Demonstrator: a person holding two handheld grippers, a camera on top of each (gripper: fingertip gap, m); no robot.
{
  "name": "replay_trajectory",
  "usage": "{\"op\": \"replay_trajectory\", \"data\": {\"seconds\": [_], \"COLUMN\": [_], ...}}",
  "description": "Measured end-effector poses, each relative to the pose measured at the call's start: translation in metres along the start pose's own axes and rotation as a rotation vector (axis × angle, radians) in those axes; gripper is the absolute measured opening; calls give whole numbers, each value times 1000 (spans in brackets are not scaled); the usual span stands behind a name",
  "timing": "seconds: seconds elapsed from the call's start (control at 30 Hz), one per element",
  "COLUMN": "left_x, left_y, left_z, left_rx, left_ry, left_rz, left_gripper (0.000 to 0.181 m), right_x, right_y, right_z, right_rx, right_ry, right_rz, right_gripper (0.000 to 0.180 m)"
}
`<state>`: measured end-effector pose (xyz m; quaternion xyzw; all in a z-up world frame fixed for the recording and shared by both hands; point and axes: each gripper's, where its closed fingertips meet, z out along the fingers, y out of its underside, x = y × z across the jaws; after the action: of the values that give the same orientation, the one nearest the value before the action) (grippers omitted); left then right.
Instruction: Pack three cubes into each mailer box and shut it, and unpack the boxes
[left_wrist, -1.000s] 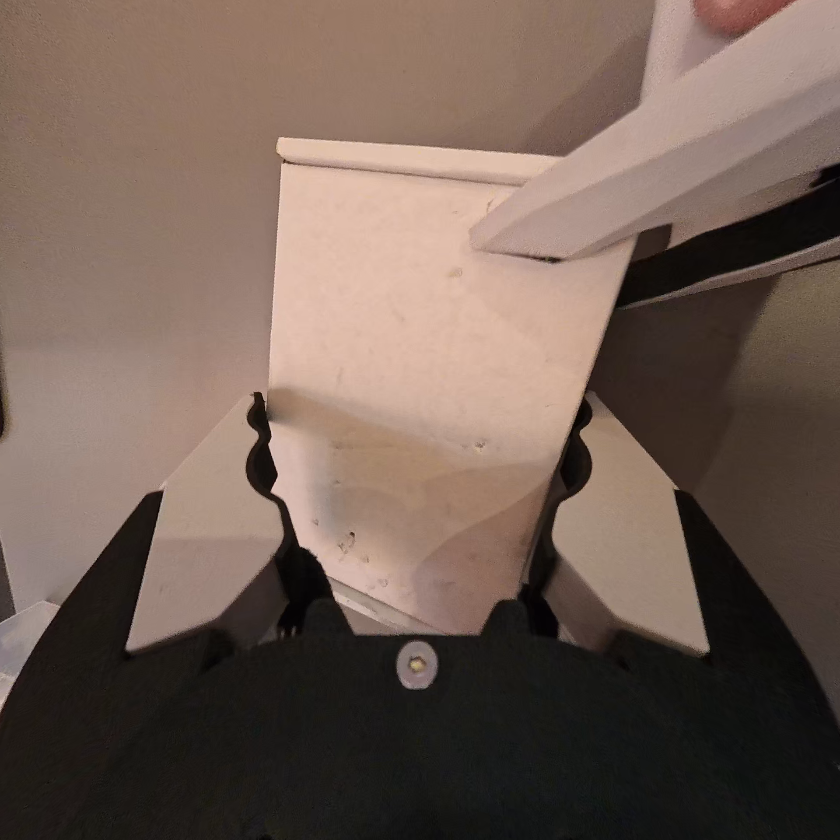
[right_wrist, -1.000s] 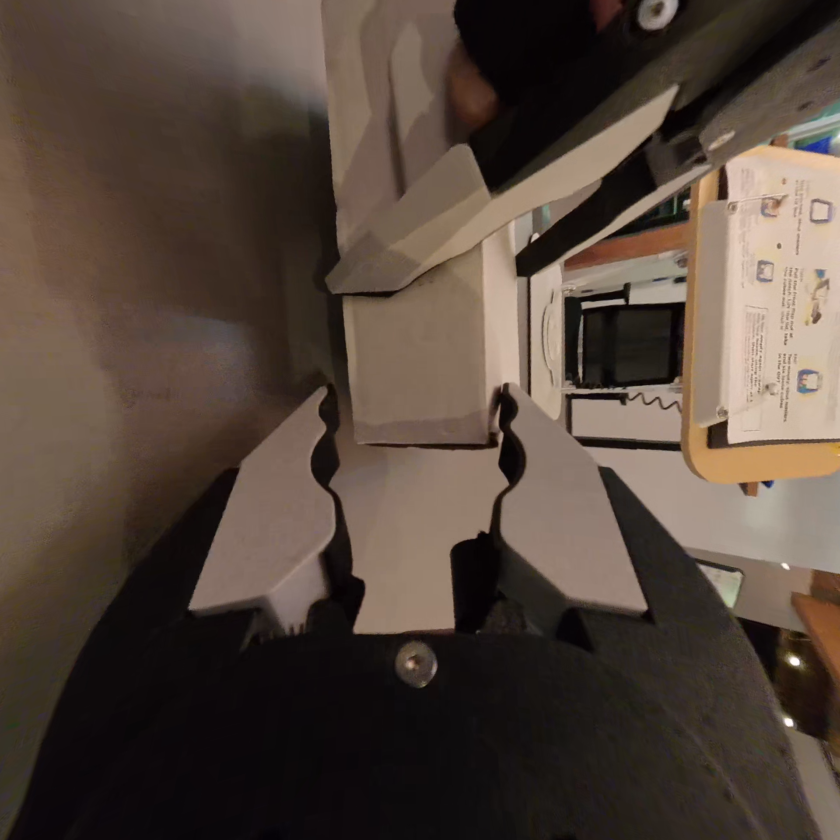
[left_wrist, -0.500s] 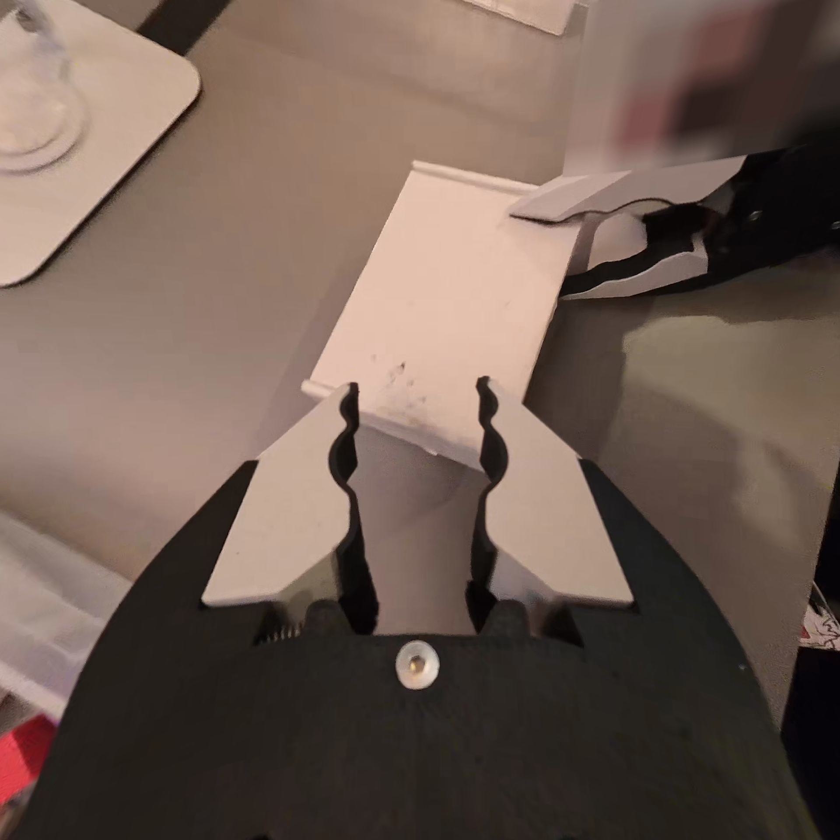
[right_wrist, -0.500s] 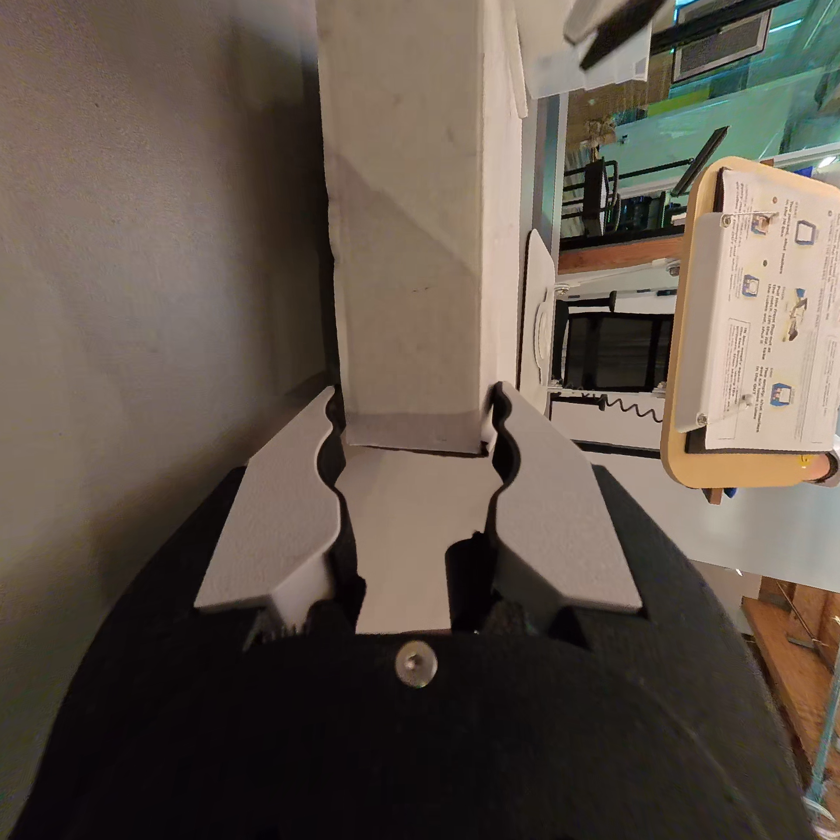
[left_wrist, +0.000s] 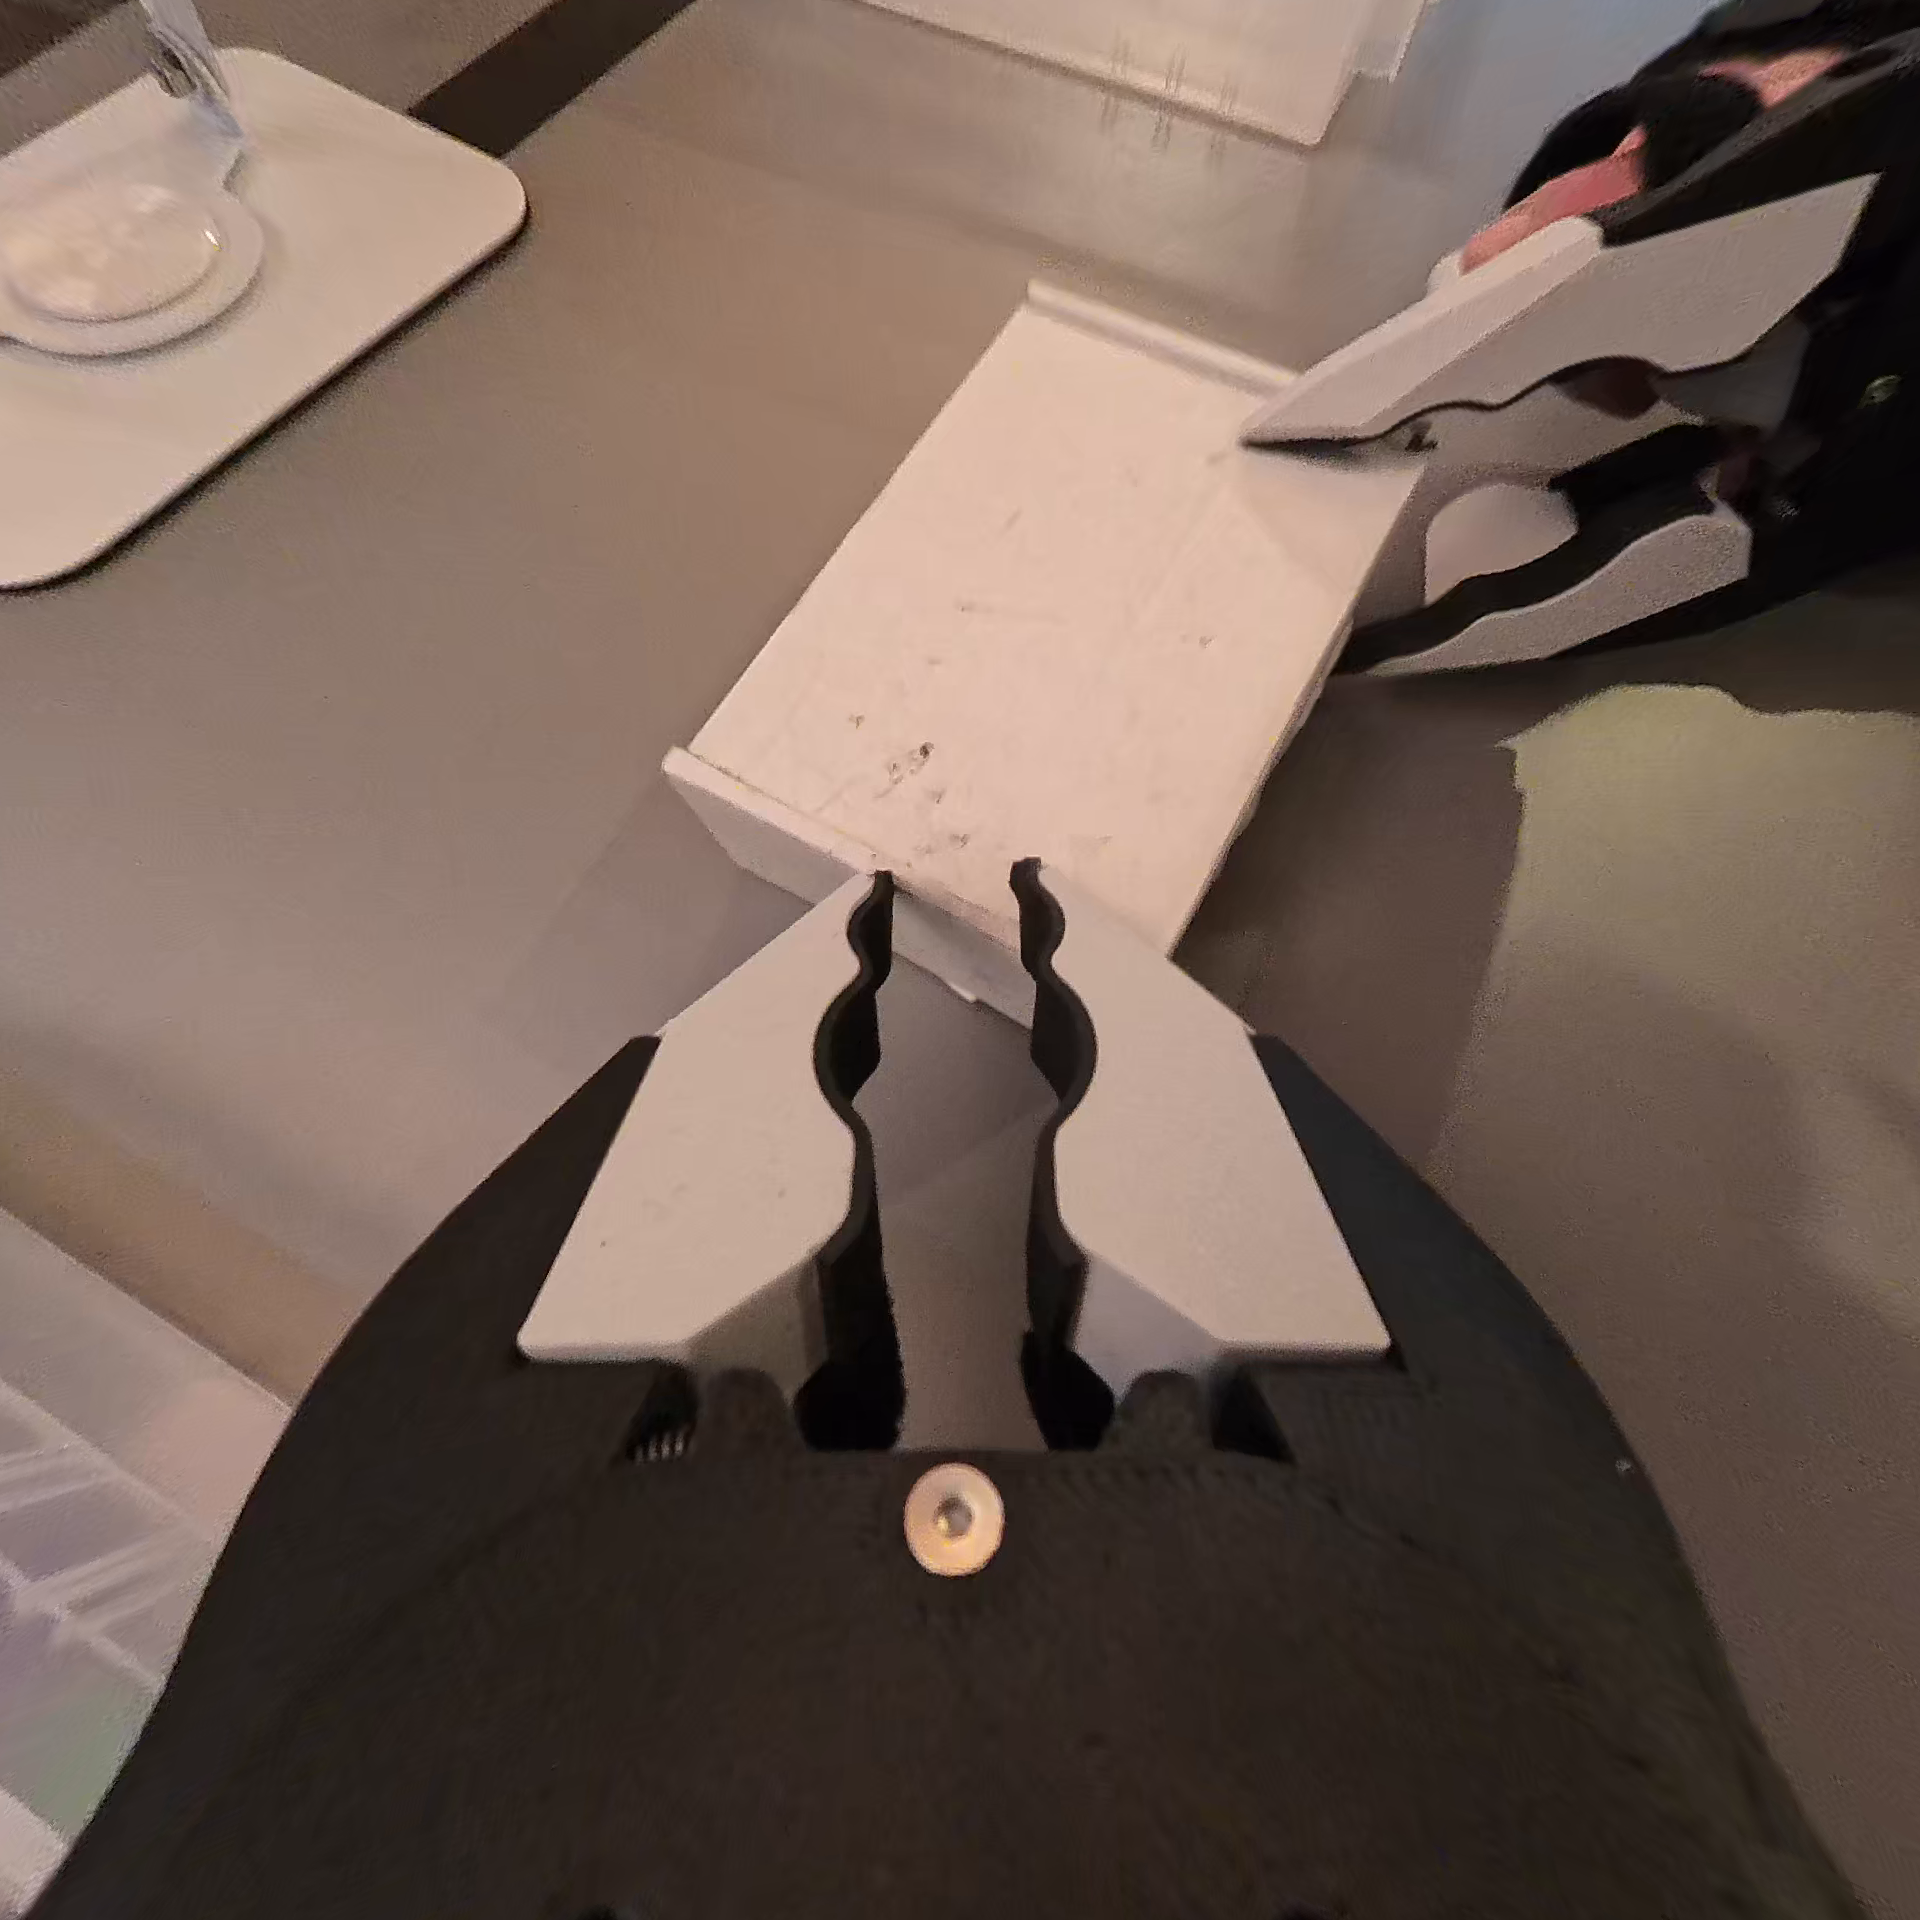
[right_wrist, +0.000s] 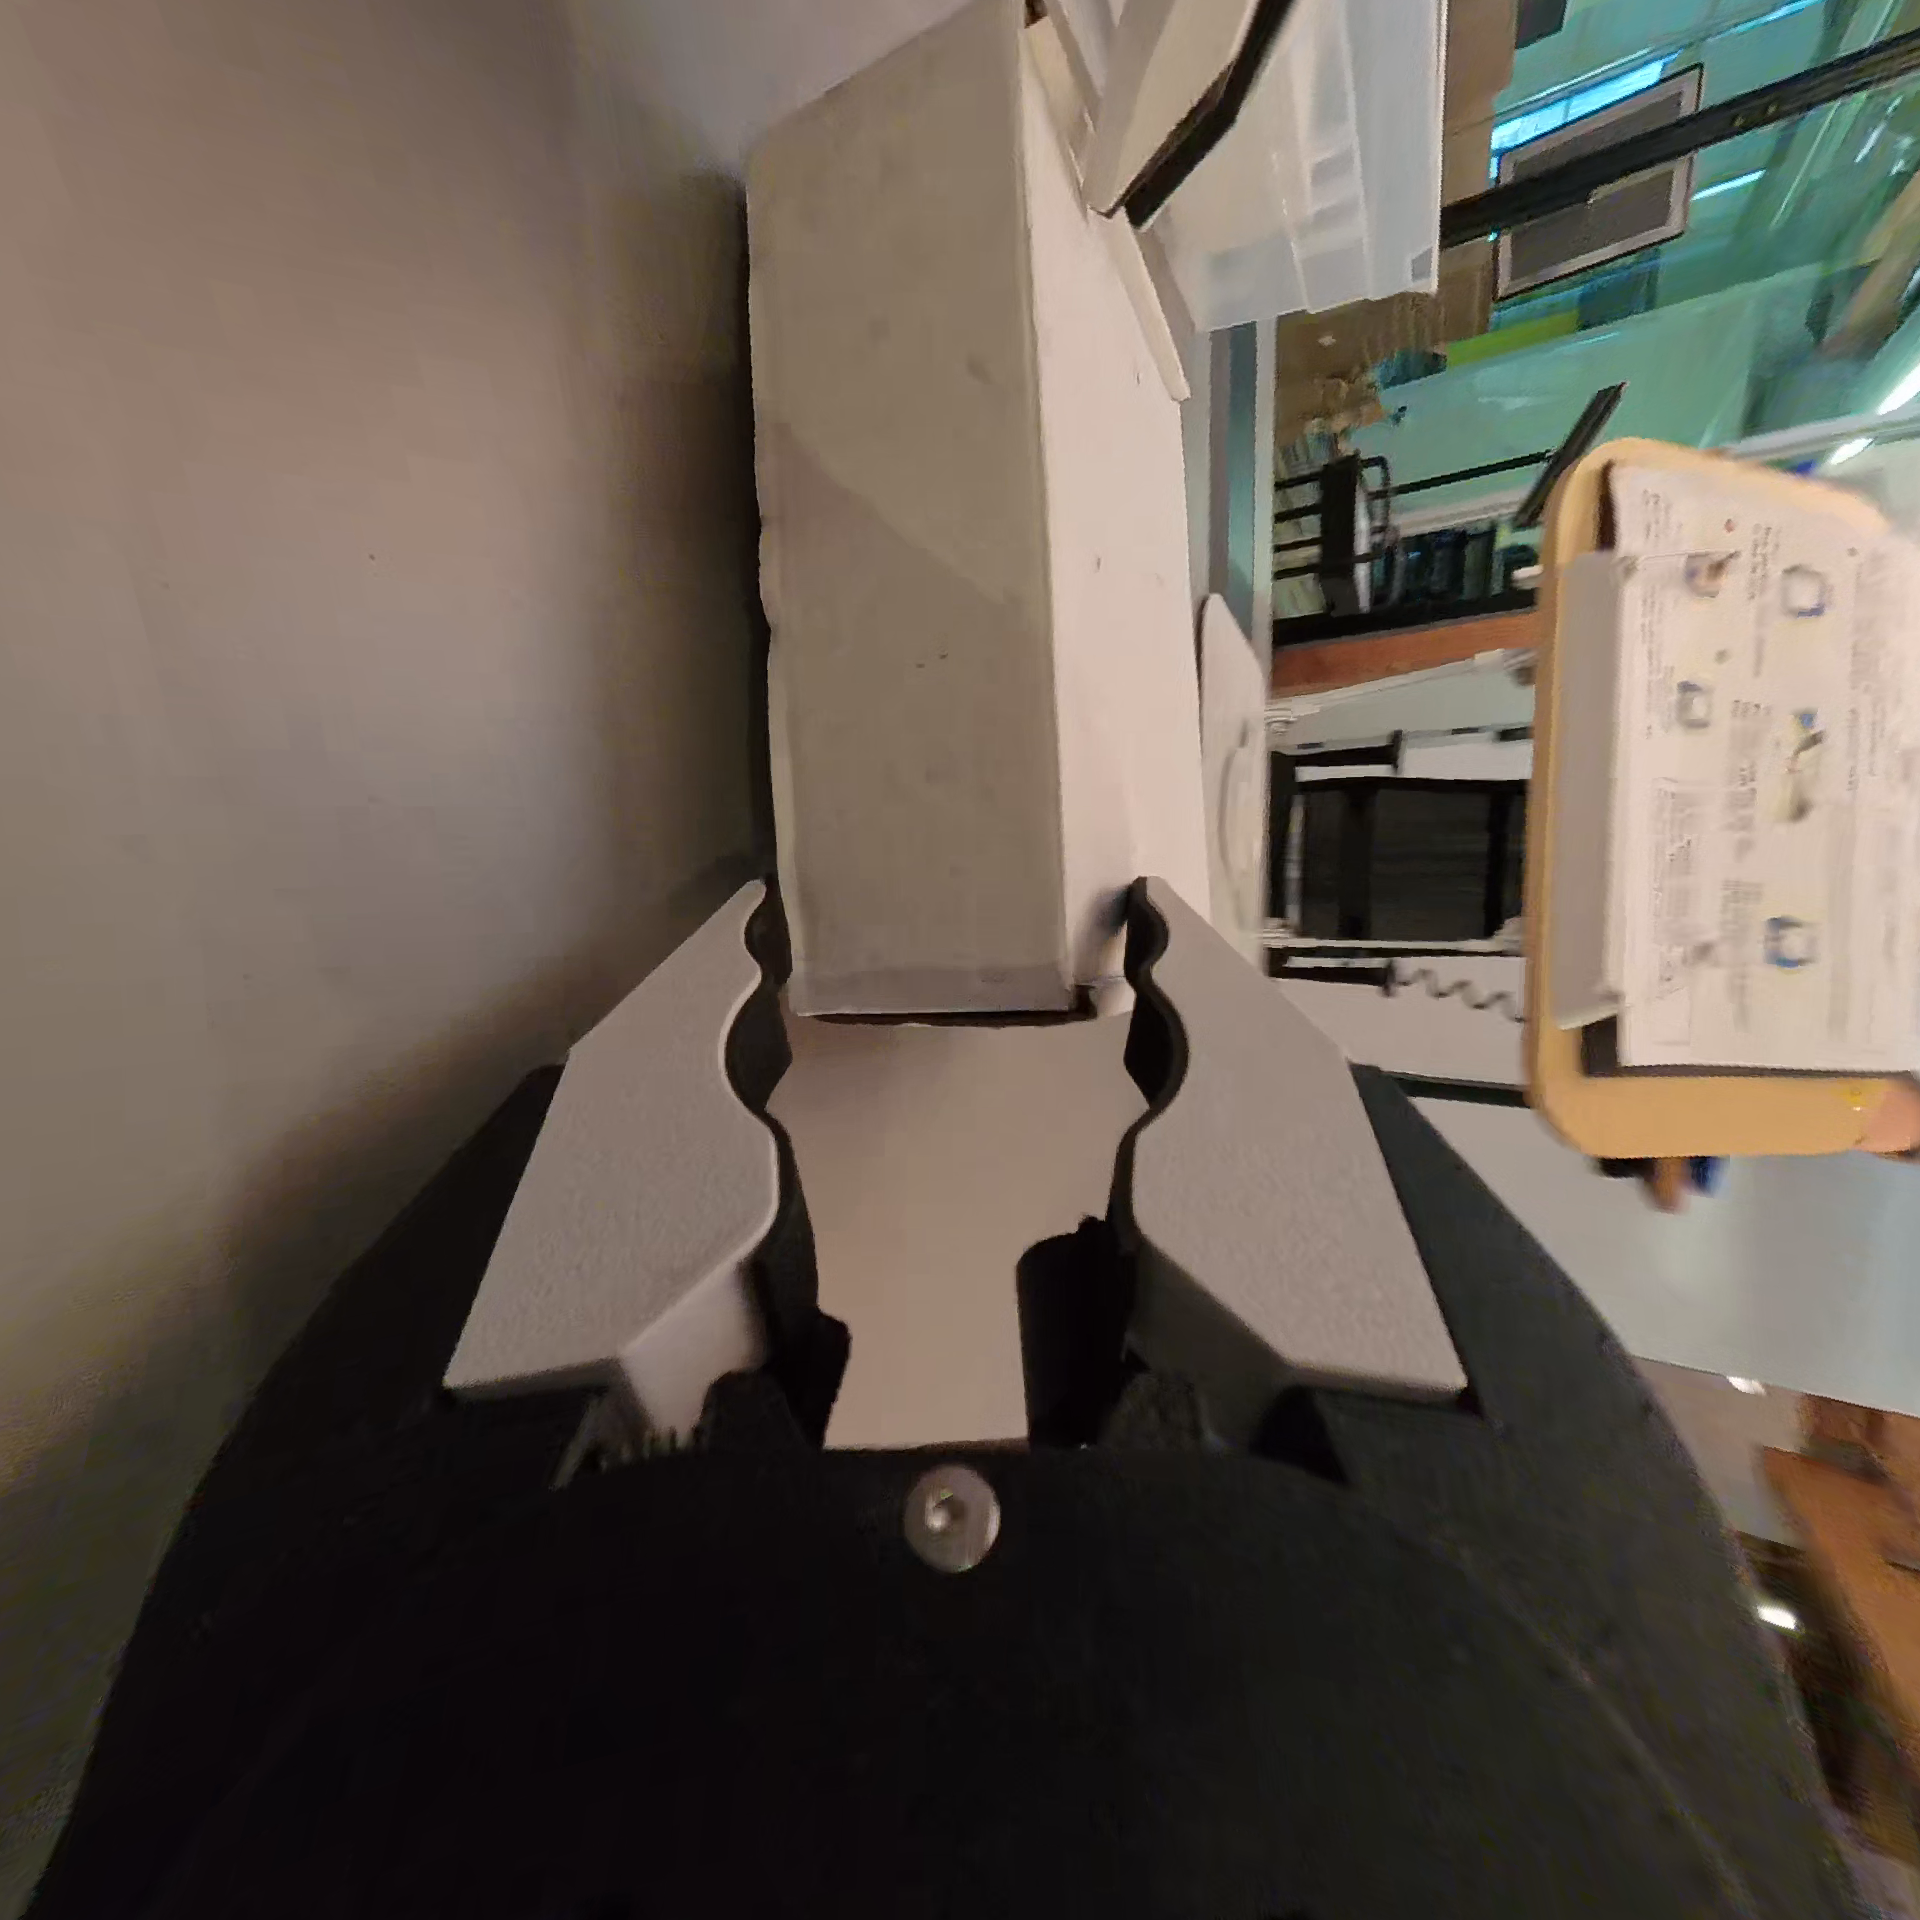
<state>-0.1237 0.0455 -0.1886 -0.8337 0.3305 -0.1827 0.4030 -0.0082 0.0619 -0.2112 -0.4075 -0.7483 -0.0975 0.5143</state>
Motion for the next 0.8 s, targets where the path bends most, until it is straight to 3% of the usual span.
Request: {"op": "replay_trajectory", "data": {"seconds": [0.03,0.13,0.23,0.33,0.43,0.6,0.8], "left_x": [1,-1,-1,-2,2,4,-9], "left_y": [-1,0,-2,-2,-3,-37,-50], "left_z": [1,4,6,6,5,5,49], "left_rx": [12,8,39,37,15,44,-112], "left_ry": [-1,-32,-43,-36,-12,-11,-15], "left_rz": [5,41,40,39,61,163,291], "left_gripper": [22,21,21,21,25,35,47], "right_x": [-2,-5,-2,-3,-6,-6,-3], "right_y": [1,-1,-4,-4,-1,-1,-11], "right_z": [0,-4,-8,-7,-1,-1,-7], "right_rx": [16,87,149,116,58,49,42], "right_ry": [-33,-126,-199,-174,-133,-135,-100], "right_rz": [47,166,293,194,121,94,80], "right_gripper": [63,61,47,47,63,62,76]}}
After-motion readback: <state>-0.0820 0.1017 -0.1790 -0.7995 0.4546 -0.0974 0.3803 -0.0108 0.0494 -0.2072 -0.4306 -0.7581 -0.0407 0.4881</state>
